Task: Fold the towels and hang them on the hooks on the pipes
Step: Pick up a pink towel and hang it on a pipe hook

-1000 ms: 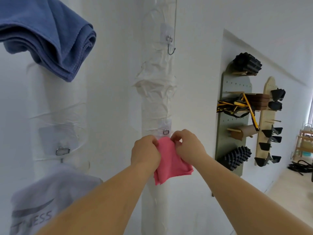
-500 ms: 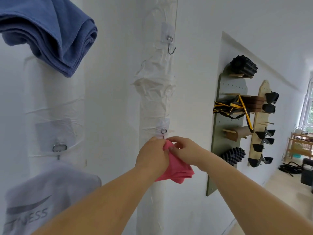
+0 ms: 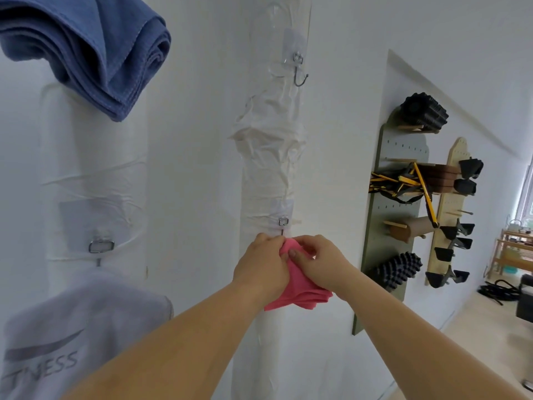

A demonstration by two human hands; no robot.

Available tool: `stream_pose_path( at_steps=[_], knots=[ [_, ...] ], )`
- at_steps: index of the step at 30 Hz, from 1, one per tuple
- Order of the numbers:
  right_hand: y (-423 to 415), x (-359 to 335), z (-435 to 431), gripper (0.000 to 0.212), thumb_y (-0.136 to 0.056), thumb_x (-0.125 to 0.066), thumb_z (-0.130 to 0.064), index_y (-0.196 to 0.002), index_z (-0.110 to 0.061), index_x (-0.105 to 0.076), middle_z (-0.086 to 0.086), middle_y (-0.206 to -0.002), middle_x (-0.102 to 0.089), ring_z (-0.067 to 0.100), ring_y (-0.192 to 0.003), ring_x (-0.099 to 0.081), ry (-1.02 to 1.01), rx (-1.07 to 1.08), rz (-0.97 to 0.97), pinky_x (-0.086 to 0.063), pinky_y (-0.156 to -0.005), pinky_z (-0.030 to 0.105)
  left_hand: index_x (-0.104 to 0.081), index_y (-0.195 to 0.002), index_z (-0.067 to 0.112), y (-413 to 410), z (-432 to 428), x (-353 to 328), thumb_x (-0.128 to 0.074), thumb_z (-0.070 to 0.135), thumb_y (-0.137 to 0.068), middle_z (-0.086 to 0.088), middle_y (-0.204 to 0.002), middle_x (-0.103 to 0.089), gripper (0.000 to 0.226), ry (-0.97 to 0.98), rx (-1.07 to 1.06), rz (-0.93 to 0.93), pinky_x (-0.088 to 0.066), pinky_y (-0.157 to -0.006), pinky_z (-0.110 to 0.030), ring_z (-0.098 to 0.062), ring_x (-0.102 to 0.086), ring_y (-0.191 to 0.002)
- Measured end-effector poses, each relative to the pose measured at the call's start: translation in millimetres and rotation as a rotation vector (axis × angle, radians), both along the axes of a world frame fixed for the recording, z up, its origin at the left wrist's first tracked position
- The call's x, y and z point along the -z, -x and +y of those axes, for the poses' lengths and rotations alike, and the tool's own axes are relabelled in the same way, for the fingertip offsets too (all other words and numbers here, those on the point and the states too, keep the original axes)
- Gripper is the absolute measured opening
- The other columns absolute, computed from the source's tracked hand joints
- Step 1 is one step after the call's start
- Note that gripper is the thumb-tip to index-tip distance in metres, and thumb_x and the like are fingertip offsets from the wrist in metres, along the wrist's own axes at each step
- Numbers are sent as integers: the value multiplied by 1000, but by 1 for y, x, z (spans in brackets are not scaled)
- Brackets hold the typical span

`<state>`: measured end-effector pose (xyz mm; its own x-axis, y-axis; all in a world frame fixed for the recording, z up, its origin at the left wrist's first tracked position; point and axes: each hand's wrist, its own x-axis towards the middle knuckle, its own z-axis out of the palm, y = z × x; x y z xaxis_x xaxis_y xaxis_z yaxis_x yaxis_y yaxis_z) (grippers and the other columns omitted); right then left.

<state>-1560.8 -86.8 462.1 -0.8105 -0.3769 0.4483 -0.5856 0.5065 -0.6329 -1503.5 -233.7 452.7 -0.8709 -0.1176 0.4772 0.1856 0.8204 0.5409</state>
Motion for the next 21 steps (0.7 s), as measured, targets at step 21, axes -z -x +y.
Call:
stream_pose_path(
  at_steps=[21],
  knots=[
    [2,-16,-4,30,-101,-53,-17,-128,-26,-65,-12,-107,-66,8,-98,-62,-179,-10,-45,-43,-82,17,-58,-129,28,2,-7,-4,-40,29,-101,1,-124,-49,33,92,-13,-54,-53,-94,-46,-23,-55,-111]
  ],
)
